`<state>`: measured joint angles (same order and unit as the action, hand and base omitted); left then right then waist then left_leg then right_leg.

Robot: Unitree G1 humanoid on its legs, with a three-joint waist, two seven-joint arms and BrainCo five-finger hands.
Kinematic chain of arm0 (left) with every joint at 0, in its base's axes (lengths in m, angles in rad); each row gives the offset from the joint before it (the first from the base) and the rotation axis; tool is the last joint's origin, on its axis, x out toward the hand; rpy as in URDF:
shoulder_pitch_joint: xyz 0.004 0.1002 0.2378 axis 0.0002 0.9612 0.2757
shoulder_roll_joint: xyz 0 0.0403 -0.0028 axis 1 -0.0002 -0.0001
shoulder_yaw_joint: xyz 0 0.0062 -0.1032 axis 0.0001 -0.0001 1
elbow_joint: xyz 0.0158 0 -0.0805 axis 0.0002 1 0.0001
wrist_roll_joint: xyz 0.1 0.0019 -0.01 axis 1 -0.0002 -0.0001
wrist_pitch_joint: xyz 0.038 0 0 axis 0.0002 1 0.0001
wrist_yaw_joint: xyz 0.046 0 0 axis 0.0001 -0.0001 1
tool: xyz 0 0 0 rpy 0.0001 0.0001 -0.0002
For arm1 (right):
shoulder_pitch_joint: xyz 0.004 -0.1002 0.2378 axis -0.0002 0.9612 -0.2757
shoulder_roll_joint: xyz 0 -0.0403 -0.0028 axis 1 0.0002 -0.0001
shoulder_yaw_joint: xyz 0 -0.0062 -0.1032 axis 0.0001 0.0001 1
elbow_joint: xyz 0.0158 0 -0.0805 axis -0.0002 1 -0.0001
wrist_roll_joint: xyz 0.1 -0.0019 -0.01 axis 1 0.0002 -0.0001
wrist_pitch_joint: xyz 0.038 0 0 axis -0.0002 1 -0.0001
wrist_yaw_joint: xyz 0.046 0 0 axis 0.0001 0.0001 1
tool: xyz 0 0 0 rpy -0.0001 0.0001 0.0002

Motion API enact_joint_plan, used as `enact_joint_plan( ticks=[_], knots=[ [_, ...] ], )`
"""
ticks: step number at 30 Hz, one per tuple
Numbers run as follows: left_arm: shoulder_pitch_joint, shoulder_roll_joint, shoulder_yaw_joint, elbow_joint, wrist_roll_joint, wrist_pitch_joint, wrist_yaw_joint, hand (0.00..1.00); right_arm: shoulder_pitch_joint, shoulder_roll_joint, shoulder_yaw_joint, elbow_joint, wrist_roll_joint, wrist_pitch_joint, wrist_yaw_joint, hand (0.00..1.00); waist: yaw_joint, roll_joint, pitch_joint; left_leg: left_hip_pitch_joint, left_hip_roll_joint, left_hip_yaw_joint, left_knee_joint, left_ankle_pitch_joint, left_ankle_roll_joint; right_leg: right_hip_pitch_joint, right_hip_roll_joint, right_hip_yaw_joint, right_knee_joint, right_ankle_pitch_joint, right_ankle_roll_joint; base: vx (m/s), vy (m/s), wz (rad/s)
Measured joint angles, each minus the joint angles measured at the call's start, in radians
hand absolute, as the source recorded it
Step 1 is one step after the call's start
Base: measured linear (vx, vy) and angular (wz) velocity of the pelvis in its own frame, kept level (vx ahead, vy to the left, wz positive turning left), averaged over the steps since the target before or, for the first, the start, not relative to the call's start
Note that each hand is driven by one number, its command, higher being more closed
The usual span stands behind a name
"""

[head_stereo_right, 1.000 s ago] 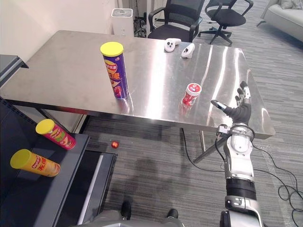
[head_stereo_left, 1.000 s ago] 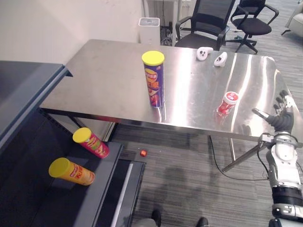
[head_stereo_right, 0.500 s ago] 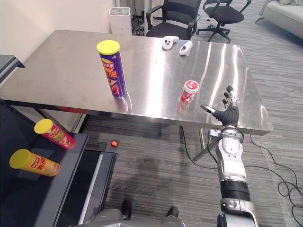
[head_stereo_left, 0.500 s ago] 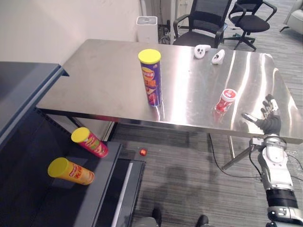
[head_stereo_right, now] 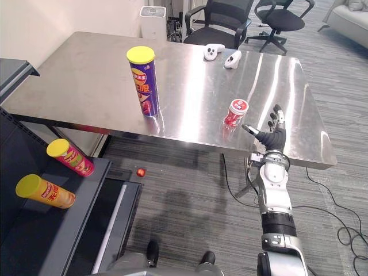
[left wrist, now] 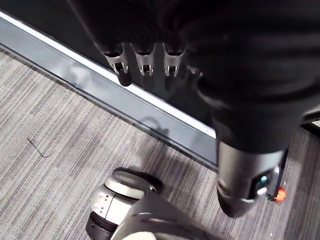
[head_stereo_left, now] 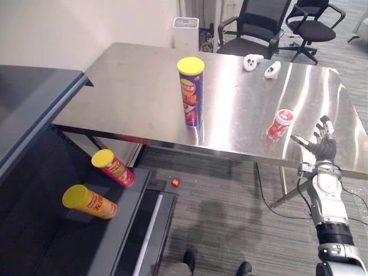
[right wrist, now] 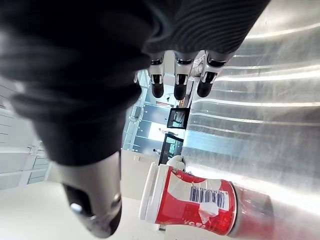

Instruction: Put the gum and the chips on the shelf.

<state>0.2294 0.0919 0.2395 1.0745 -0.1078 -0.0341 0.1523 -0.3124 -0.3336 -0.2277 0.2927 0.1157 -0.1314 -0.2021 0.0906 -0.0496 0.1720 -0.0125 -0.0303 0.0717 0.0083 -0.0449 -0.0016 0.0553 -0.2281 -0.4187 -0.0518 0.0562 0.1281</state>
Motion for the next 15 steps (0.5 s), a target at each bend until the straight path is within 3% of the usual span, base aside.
enact_joint_plan(
  ticks=[15],
  knots=[
    [0.002, 0.000, 0.000, -0.005, -0.006, 0.000, 0.001, 0.00, -0.051, 0.000, 0.000, 0.039, -0.004, 0.028, -0.030, 0.00, 0.006, -0.003, 0.029, 0.000, -0.003, -0.004, -0.041, 0.027, 0.000, -0.016, 0.001, -0.007, 0.000, 0.000, 0.000, 0.00, -0.001, 0.01]
  ],
)
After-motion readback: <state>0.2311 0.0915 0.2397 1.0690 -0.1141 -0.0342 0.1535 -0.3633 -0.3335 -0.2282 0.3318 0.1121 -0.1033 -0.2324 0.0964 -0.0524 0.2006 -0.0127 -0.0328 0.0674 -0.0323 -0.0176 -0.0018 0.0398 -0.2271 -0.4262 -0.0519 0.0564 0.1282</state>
